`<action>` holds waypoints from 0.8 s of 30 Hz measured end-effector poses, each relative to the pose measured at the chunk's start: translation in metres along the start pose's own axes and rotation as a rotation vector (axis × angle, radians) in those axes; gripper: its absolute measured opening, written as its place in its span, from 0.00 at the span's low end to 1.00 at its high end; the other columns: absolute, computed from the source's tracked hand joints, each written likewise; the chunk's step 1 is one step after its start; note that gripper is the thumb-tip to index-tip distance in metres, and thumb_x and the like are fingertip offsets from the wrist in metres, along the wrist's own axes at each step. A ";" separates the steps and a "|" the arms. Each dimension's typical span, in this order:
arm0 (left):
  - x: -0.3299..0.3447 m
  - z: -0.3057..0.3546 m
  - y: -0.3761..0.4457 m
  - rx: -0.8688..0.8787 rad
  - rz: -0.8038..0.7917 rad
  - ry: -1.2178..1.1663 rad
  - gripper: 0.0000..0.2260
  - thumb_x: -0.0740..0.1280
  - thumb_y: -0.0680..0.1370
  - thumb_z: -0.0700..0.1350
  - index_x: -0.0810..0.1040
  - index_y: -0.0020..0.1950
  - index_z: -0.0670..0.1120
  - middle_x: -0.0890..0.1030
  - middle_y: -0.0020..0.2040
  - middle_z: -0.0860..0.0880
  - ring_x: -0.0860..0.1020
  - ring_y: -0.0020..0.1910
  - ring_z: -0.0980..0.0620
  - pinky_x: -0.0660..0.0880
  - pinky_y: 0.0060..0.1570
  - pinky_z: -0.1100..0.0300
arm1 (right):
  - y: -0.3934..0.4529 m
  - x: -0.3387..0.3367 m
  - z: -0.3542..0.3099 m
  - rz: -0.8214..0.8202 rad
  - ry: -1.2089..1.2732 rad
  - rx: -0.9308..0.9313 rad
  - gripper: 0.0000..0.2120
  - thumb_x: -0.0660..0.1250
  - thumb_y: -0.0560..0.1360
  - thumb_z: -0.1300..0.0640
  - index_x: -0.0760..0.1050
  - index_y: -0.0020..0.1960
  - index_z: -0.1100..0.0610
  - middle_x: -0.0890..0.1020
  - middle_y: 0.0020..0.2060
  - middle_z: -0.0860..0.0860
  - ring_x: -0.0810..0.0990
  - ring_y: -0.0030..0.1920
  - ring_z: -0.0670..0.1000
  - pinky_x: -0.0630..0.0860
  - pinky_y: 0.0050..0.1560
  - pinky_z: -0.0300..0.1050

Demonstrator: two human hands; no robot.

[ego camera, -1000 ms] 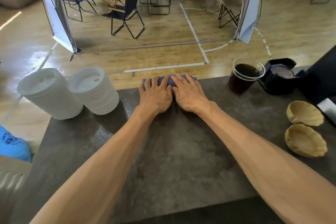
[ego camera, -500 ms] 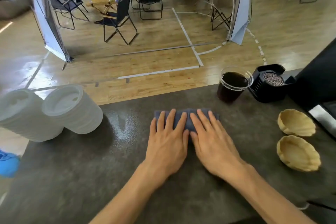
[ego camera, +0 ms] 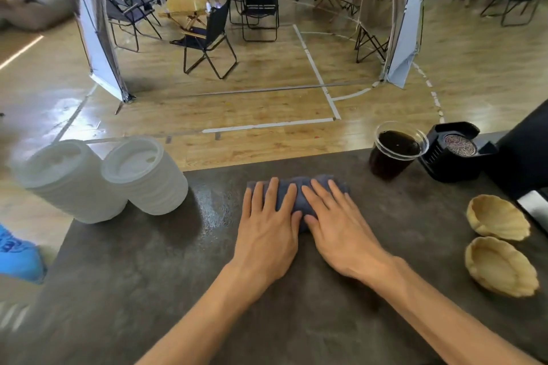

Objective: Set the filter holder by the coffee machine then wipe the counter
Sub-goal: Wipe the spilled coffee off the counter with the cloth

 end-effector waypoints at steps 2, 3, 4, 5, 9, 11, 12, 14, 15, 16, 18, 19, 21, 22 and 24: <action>-0.005 -0.020 -0.030 -0.033 0.035 0.007 0.25 0.48 0.82 0.55 0.64 0.77 0.49 0.65 0.76 0.41 0.61 0.76 0.40 0.55 0.76 0.45 | -0.010 0.007 -0.030 -0.029 -0.025 -0.089 0.33 0.33 0.77 0.41 0.43 0.80 0.50 0.45 0.80 0.46 0.38 0.79 0.51 0.36 0.76 0.47; -0.007 -0.031 -0.034 -0.056 0.031 -0.006 0.25 0.47 0.82 0.55 0.63 0.78 0.49 0.63 0.77 0.42 0.60 0.77 0.41 0.53 0.76 0.47 | -0.005 0.009 -0.040 -0.033 -0.032 -0.121 0.35 0.32 0.75 0.41 0.43 0.80 0.50 0.45 0.80 0.46 0.39 0.79 0.51 0.36 0.76 0.48; -0.010 -0.041 -0.033 -0.081 0.018 -0.031 0.25 0.46 0.82 0.55 0.60 0.79 0.50 0.60 0.79 0.43 0.56 0.79 0.43 0.48 0.76 0.51 | 0.003 0.011 -0.048 -0.026 -0.030 -0.133 0.33 0.33 0.77 0.41 0.44 0.80 0.50 0.46 0.80 0.47 0.39 0.79 0.51 0.36 0.76 0.48; -0.012 -0.049 -0.027 -0.110 -0.007 -0.052 0.25 0.44 0.83 0.55 0.56 0.80 0.51 0.56 0.80 0.45 0.52 0.80 0.46 0.44 0.75 0.53 | 0.014 0.012 -0.054 -0.027 -0.021 -0.133 0.30 0.37 0.80 0.42 0.44 0.80 0.50 0.46 0.80 0.47 0.39 0.79 0.51 0.38 0.77 0.49; -0.018 -0.078 0.016 -0.198 0.022 -0.048 0.23 0.48 0.84 0.53 0.54 0.80 0.50 0.54 0.80 0.45 0.51 0.79 0.45 0.46 0.77 0.51 | 0.073 0.012 -0.067 -0.049 0.006 -0.146 0.27 0.48 0.84 0.48 0.46 0.80 0.51 0.47 0.80 0.47 0.41 0.79 0.52 0.42 0.78 0.52; -0.021 -0.092 0.039 -0.225 0.038 -0.027 0.23 0.49 0.84 0.52 0.56 0.79 0.48 0.58 0.79 0.44 0.55 0.78 0.44 0.50 0.76 0.50 | 0.102 0.011 -0.074 -0.057 0.020 -0.142 0.26 0.48 0.84 0.48 0.48 0.80 0.52 0.49 0.80 0.48 0.43 0.79 0.53 0.43 0.78 0.54; -0.022 -0.098 0.049 -0.236 0.041 -0.023 0.23 0.50 0.84 0.52 0.57 0.79 0.48 0.59 0.79 0.43 0.56 0.77 0.44 0.51 0.76 0.49 | 0.113 0.009 -0.076 -0.062 0.032 -0.133 0.26 0.48 0.84 0.48 0.48 0.80 0.52 0.50 0.80 0.49 0.44 0.79 0.54 0.44 0.78 0.54; -0.024 -0.103 0.061 -0.246 0.024 -0.030 0.23 0.49 0.84 0.52 0.57 0.78 0.48 0.60 0.78 0.43 0.56 0.77 0.43 0.51 0.76 0.48 | 0.123 0.007 -0.079 -0.066 0.047 -0.122 0.26 0.49 0.84 0.48 0.49 0.80 0.52 0.51 0.80 0.49 0.45 0.79 0.54 0.44 0.78 0.55; -0.025 -0.102 0.061 -0.238 0.011 -0.041 0.23 0.49 0.84 0.52 0.57 0.79 0.48 0.59 0.79 0.43 0.55 0.77 0.43 0.51 0.76 0.48 | 0.122 0.007 -0.079 -0.061 0.054 -0.121 0.26 0.48 0.84 0.48 0.48 0.80 0.51 0.51 0.80 0.49 0.44 0.79 0.54 0.43 0.78 0.55; -0.025 -0.099 0.057 -0.230 0.004 -0.052 0.23 0.49 0.84 0.52 0.56 0.79 0.48 0.58 0.79 0.44 0.54 0.78 0.43 0.50 0.76 0.48 | 0.117 0.008 -0.080 -0.055 0.058 -0.122 0.26 0.48 0.84 0.48 0.48 0.80 0.51 0.50 0.80 0.48 0.43 0.79 0.53 0.42 0.78 0.55; -0.025 -0.093 0.040 -0.204 0.015 -0.049 0.24 0.49 0.84 0.53 0.56 0.79 0.48 0.57 0.79 0.43 0.54 0.78 0.44 0.50 0.76 0.49 | 0.098 0.008 -0.079 -0.031 0.066 -0.128 0.26 0.48 0.84 0.48 0.47 0.80 0.50 0.48 0.80 0.48 0.41 0.79 0.52 0.41 0.78 0.54; -0.023 -0.090 0.027 -0.192 0.019 -0.038 0.24 0.48 0.83 0.53 0.57 0.79 0.48 0.58 0.79 0.43 0.55 0.78 0.44 0.51 0.76 0.49 | 0.084 0.010 -0.079 -0.025 0.070 -0.138 0.26 0.47 0.84 0.48 0.47 0.80 0.50 0.48 0.80 0.48 0.41 0.79 0.52 0.41 0.78 0.53; -0.020 -0.081 -0.007 -0.171 0.025 -0.028 0.26 0.46 0.82 0.55 0.58 0.79 0.49 0.60 0.79 0.44 0.57 0.78 0.44 0.53 0.75 0.49 | 0.049 0.014 -0.078 -0.006 0.090 -0.160 0.26 0.48 0.84 0.47 0.48 0.80 0.50 0.48 0.80 0.47 0.42 0.79 0.51 0.40 0.78 0.51; -0.018 -0.075 -0.026 -0.157 0.041 -0.031 0.26 0.45 0.82 0.56 0.59 0.79 0.49 0.61 0.78 0.44 0.58 0.77 0.44 0.55 0.75 0.49 | 0.030 0.016 -0.078 0.009 0.095 -0.168 0.26 0.47 0.84 0.47 0.48 0.80 0.50 0.49 0.80 0.47 0.42 0.79 0.50 0.41 0.78 0.51; -0.015 -0.062 -0.060 -0.136 0.070 -0.029 0.27 0.44 0.82 0.56 0.62 0.78 0.49 0.64 0.77 0.44 0.61 0.77 0.44 0.58 0.74 0.48 | -0.008 0.023 -0.079 0.018 0.086 -0.168 0.27 0.43 0.82 0.45 0.48 0.80 0.49 0.50 0.80 0.47 0.42 0.79 0.50 0.40 0.78 0.50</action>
Point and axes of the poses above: each hand's wrist, its own y-axis towards the middle knuckle, its own x-axis out of the palm, z = x × y, the point moved 5 cm from there along y, towards the middle knuckle
